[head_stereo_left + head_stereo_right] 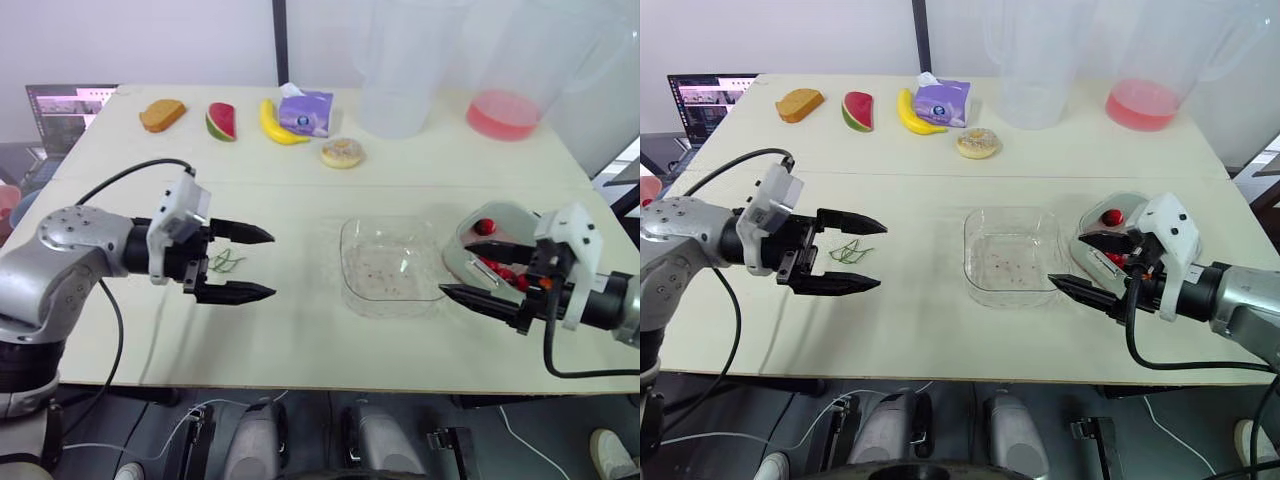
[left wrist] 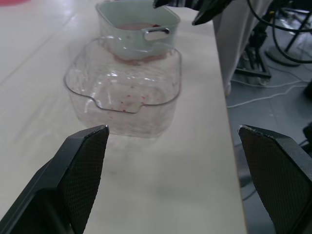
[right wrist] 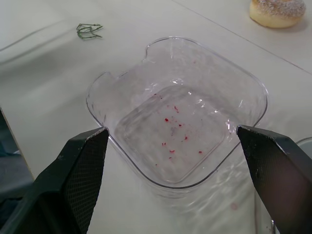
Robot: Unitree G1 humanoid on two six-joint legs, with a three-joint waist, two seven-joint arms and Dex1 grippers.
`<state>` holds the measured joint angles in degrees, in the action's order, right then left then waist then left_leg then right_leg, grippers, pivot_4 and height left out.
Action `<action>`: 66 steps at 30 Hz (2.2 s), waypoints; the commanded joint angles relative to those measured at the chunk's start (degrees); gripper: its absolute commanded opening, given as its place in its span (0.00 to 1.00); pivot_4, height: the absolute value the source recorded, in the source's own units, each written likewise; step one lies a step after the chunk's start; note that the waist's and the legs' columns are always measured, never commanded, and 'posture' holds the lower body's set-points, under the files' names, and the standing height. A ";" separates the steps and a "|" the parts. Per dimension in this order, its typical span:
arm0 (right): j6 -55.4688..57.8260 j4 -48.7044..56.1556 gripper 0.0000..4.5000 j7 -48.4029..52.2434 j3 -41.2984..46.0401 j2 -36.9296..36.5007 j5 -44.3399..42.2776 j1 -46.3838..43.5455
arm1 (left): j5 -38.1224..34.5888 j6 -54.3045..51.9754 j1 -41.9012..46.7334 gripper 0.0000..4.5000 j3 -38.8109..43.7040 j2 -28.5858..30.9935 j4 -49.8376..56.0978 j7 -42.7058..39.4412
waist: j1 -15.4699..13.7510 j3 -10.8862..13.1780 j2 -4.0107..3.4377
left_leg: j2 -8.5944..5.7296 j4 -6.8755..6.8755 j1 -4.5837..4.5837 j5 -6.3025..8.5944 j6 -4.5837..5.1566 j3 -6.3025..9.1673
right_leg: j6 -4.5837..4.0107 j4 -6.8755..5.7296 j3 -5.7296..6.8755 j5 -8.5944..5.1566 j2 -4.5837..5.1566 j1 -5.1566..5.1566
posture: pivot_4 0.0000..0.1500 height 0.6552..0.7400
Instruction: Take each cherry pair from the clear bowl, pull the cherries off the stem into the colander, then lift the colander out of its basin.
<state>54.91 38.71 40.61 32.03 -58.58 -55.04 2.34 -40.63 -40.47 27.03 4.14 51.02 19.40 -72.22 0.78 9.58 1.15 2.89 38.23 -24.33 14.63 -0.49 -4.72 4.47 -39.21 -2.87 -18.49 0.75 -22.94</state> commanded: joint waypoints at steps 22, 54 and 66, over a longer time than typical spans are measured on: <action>2.71 -17.28 1.00 -1.56 -15.68 -10.17 18.08 -9.66 | 0.21 3.36 2.03 0.99 -2.18 -2.26 2.48 2.20 | 0.06 0.00 0.00 | -0.01 0.00 -0.02 0.00 0.01 -0.04 | 0.00 0.01 -0.04 0.00 -0.02 -0.06 | 1.00 1.00; 5.33 -18.73 0.04 1.64 -18.52 -8.76 21.35 -14.83 | 1.04 3.98 1.26 1.00 -3.16 -2.42 3.15 2.01 | 0.03 0.00 0.00 | -0.01 0.02 0.04 0.00 0.01 -0.04 | 0.00 0.01 -0.03 0.00 0.00 0.02 | 1.00 1.00; 6.43 -17.93 0.04 2.13 -16.77 -10.15 21.45 -15.68 | 1.32 4.02 1.60 1.00 -3.59 -2.42 2.65 1.66 | -0.04 0.00 0.00 | -0.02 0.02 0.03 0.01 0.01 -0.04 | 0.00 0.01 -0.03 0.00 0.01 0.01 | 1.00 1.00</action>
<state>61.08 20.10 43.03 11.27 -66.53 -34.48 -11.72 -39.19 -37.08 27.52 0.23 48.38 21.40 -70.37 0.74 9.58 1.15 2.86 38.25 -24.31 14.64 -0.48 -4.76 4.46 -39.20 -2.90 -18.48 0.76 -22.93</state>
